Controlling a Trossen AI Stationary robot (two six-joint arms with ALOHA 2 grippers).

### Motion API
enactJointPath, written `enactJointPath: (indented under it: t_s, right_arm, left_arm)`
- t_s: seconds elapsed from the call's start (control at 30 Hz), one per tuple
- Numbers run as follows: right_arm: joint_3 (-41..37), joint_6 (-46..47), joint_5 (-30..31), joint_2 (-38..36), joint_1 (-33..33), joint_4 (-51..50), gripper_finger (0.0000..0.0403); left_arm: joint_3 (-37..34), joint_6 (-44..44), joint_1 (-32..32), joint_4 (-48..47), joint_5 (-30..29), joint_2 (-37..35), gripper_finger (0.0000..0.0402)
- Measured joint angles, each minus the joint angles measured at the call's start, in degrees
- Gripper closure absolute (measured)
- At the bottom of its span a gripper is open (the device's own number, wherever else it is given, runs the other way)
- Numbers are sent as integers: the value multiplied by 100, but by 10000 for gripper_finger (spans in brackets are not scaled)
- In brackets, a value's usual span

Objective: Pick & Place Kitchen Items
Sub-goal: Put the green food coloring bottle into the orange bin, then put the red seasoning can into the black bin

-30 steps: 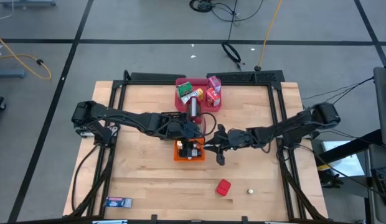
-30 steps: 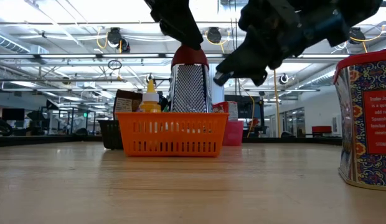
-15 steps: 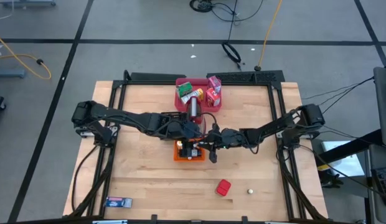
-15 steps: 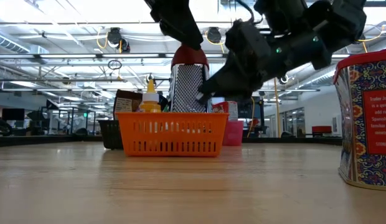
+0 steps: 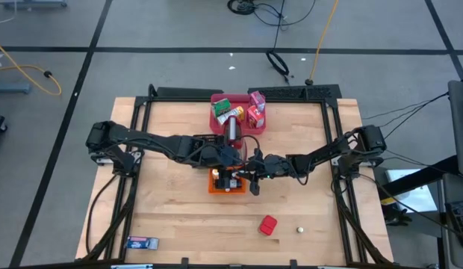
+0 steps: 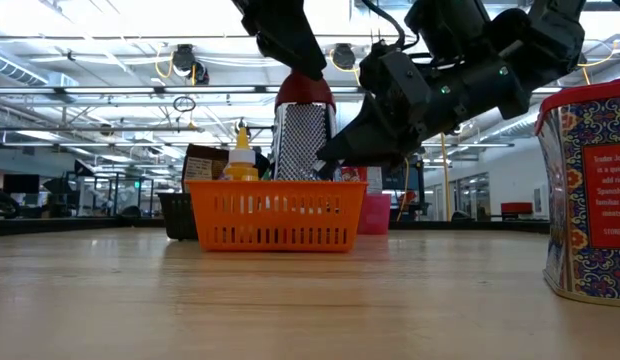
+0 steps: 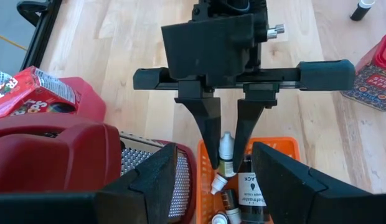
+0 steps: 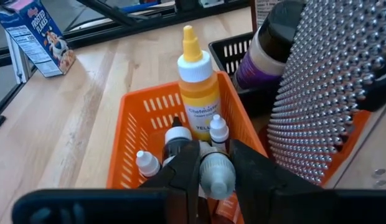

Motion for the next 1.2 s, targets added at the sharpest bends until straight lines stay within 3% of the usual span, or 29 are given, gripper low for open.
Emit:
enactJointPath:
  t_s: [0.13, 0.5, 0.77, 0.9, 1.2]
  right_arm:
    - [0, -5, -1, 2, 0, -2, 325]
    - [0, -41, 0, 2, 2, 0, 257]
    - [0, -42, -56, -53, 36, -14, 253]
    - [4, -90, -799, -267, 93, -45, 254]
    - [4, -1098, -2194, -971, 627, -1299, 259]
  left_arm:
    - [0, -1, 0, 2, -2, 0, 190]
    - [0, -1, 0, 7, -2, 0, 190]
    - [0, 7, 0, 7, -2, 0, 190]
    - [0, 7, 0, 7, -2, 0, 190]
    - [0, 88, 2, 4, -2, 0, 190]
